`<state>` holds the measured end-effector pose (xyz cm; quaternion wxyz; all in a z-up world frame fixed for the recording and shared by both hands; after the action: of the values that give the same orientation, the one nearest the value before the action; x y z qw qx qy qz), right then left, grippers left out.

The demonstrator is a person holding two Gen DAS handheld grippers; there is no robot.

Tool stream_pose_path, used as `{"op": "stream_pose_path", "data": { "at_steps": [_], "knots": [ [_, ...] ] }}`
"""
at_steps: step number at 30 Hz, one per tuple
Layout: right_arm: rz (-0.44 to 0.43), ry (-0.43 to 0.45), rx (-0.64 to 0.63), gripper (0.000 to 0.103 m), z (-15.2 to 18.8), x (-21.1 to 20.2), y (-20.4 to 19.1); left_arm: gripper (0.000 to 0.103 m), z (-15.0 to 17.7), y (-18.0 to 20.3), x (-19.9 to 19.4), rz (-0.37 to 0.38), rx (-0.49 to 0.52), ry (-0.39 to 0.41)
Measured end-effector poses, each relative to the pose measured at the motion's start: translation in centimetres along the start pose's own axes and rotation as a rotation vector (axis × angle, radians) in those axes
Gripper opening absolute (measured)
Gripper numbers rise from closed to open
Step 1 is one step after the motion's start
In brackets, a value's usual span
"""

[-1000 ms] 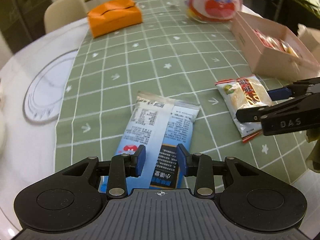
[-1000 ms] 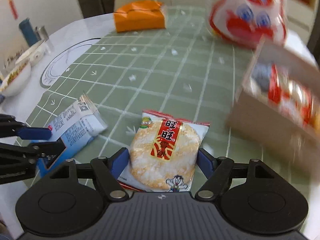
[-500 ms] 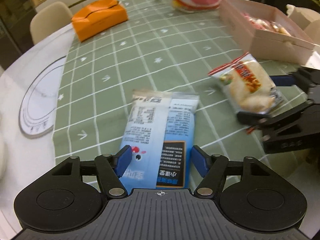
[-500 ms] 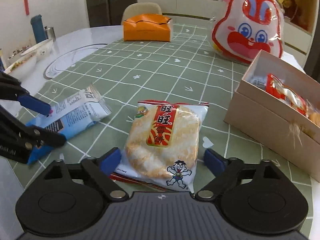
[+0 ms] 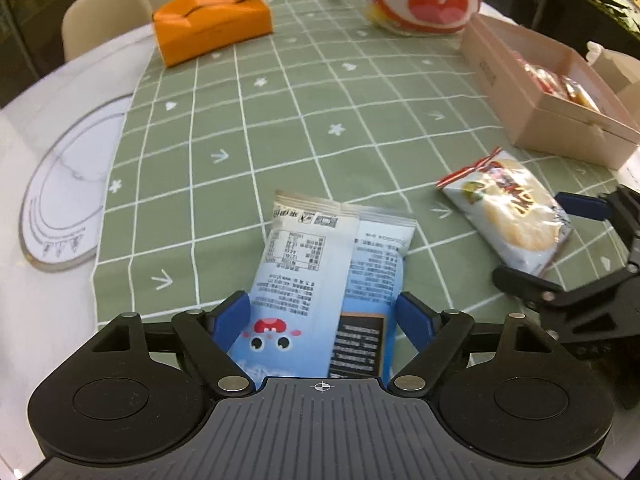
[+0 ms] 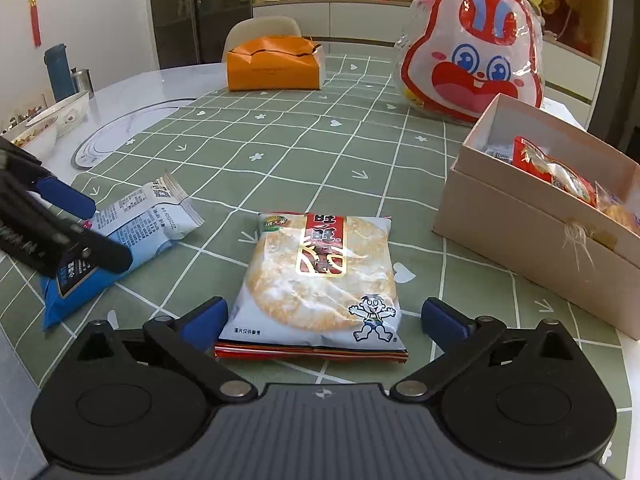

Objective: Organize snacks
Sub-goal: 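Grasp the blue-white bar packet with the left tool while the right tool holds the rice cracker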

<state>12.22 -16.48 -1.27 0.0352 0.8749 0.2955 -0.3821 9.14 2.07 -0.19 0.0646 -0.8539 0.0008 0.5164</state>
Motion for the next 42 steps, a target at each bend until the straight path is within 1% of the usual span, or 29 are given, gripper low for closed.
{"op": "stream_pose_path", "data": {
  "at_steps": [6,8,9,12,14,17,20,24,29,34,35,37,40,41,42],
  "knots": [
    [0.0,0.001,0.0,0.103,0.0,0.0,0.0,0.092,0.2,-0.7,1.0,0.054,-0.027,0.0],
    [0.0,0.001,0.0,0.103,0.0,0.0,0.0,0.092,0.3,-0.6,1.0,0.064,-0.013,0.001],
    [0.0,0.001,0.0,0.103,0.0,0.0,0.0,0.089,0.4,-0.5,0.9,0.068,-0.008,0.001],
    [0.0,0.0,0.0,0.103,0.0,0.0,0.0,0.088,1.0,-0.2,0.4,0.06,-0.02,0.01],
    [-0.003,-0.004,-0.002,0.103,0.1,-0.1,0.0,0.087,1.3,0.1,0.3,0.039,-0.026,0.023],
    [-0.002,-0.017,-0.007,0.103,-0.1,-0.1,0.0,0.085,1.4,0.4,0.1,0.017,-0.043,0.017],
    [-0.003,-0.025,-0.007,0.103,-0.1,-0.1,-0.1,0.081,1.6,0.8,-0.3,0.03,-0.043,0.007],
    [0.014,-0.045,0.002,0.103,-0.3,-0.1,-0.3,0.079,2.3,0.8,-1.1,0.068,-0.088,0.002],
    [0.03,-0.105,0.022,0.103,-1.0,0.6,-1.0,0.078,3.5,0.9,-2.8,0.095,-0.142,0.021],
    [0.06,-0.094,0.035,0.103,-1.8,1.9,-1.9,0.078,3.9,0.2,-4.6,0.091,-0.213,0.052],
    [0.068,-0.09,0.051,0.102,-1.9,2.0,-1.9,0.078,4.0,-0.1,-4.9,0.093,-0.224,0.055],
    [0.09,-0.08,0.084,0.097,-2.1,2.0,-1.8,0.078,4.1,-0.5,-5.6,0.091,-0.241,0.063],
    [0.111,-0.074,0.105,0.087,-2.1,1.6,-1.7,0.079,4.4,-1.4,-6.1,0.087,-0.296,0.073],
    [0.113,-0.074,0.112,0.081,-2.1,1.4,-1.5,0.079,4.5,-1.6,-6.0,0.093,-0.314,0.069],
    [0.112,-0.08,0.117,0.077,-2.1,1.1,-1.4,0.079,4.6,-1.8,-5.9,0.101,-0.328,0.062]
  ]
}}
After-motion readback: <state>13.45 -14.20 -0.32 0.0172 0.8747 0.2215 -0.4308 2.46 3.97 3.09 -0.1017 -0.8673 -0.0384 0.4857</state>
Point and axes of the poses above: each gripper's, at about its wrist camera, not at the fingertips, and x roughly the way its jaws point, y to its right, z to its underside, the point moved 5 cm from there along x, roughly the way its jaws point, and after that the axes turned 12 degrees about x, right-handed, at the moved point
